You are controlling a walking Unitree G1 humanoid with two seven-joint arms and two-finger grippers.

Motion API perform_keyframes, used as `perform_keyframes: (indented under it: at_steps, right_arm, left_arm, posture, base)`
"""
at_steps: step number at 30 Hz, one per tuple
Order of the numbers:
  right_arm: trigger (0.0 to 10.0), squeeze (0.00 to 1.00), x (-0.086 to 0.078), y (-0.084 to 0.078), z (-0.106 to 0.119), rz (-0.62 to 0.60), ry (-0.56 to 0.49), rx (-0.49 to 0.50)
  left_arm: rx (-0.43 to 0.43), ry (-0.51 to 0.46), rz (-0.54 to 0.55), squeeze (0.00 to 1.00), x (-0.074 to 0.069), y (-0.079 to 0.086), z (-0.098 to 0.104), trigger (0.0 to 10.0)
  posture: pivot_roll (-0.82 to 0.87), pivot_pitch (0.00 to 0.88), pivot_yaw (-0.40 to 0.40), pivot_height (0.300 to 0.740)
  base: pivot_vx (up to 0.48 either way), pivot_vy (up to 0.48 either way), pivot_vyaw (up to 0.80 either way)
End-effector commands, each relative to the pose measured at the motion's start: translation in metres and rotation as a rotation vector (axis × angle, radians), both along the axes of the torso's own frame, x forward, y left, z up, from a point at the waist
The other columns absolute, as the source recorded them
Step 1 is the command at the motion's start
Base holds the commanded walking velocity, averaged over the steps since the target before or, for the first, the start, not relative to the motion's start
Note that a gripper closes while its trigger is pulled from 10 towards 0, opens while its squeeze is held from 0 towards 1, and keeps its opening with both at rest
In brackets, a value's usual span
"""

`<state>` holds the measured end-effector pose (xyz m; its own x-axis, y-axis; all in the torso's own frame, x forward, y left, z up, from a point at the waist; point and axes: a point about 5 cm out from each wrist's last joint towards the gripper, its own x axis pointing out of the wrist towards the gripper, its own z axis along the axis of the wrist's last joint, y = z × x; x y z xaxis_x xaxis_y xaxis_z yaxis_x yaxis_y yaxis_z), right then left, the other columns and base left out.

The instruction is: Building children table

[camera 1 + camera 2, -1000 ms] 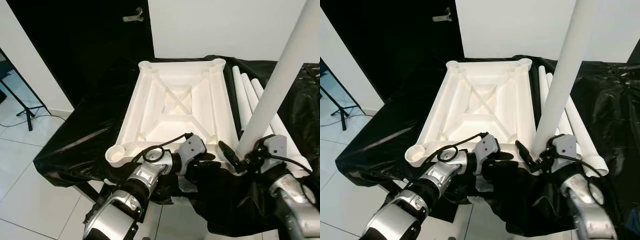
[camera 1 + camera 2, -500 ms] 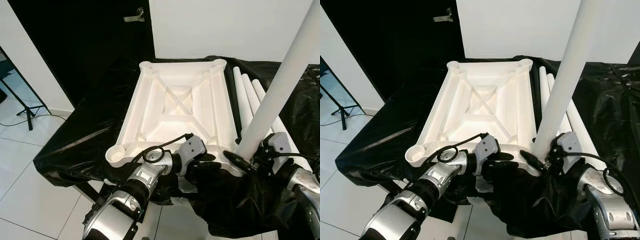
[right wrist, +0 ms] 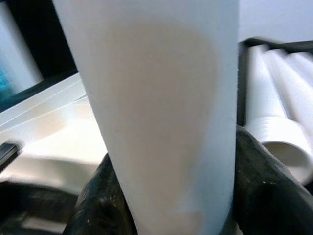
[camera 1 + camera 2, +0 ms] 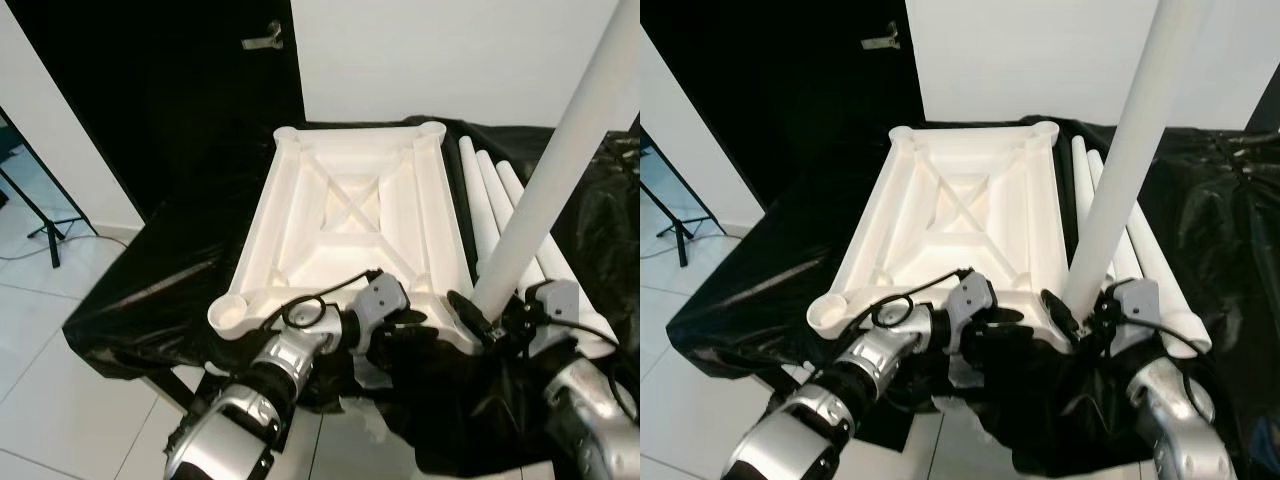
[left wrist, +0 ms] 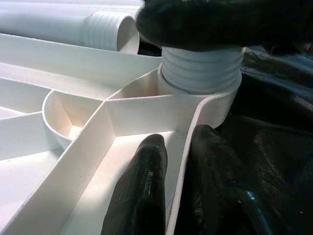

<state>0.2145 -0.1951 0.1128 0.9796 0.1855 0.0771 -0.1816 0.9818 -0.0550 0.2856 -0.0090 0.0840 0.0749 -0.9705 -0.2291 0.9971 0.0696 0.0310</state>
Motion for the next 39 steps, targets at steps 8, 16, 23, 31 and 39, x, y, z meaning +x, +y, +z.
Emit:
perform_keyframes:
  at_steps: [8, 16, 23, 31, 39]
  right_arm:
    - [0.0, 0.0, -0.007, -0.006, -0.01, -0.181, 0.03, -0.026]
    - [10.0, 0.19, -0.003, -0.003, -0.012, -0.126, 0.048, -0.033]
    - [10.0, 0.59, 0.005, -0.006, -0.004, 0.027, 0.036, -0.06]
    - [10.0, 0.0, 0.018, -0.023, 0.016, 0.377, 0.066, -0.226]
    - [0.0, 0.0, 0.016, -0.025, 0.016, 0.468, 0.119, -0.246]
  left_arm:
    - [0.078, 0.163, -0.149, 0.0, -0.023, 0.004, -0.029, 10.0]
    - [0.078, 0.165, -0.153, 0.0, -0.024, 0.003, -0.03, 10.0]
    - [0.078, 0.166, -0.154, 0.0, -0.024, 0.003, -0.03, 10.0]
    - [0.072, 0.172, -0.152, 0.0, -0.026, 0.001, -0.031, 10.0]
    - [0.072, 0.173, -0.148, 0.0, -0.026, 0.002, -0.031, 10.0]
  posture:
    - [0.06, 0.0, 0.053, 0.74]
    - [0.06, 0.0, 0.054, 0.74]
    - [0.06, 0.0, 0.051, 0.74]
    - [0.07, 0.0, 0.043, 0.74]
    - [0.07, 0.0, 0.041, 0.74]
  base:
    - [0.0, 0.0, 0.0]
    - [0.0, 0.0, 0.0]
    - [0.0, 0.0, 0.0]
    - [0.0, 0.0, 0.0]
    - [0.0, 0.0, 0.0]
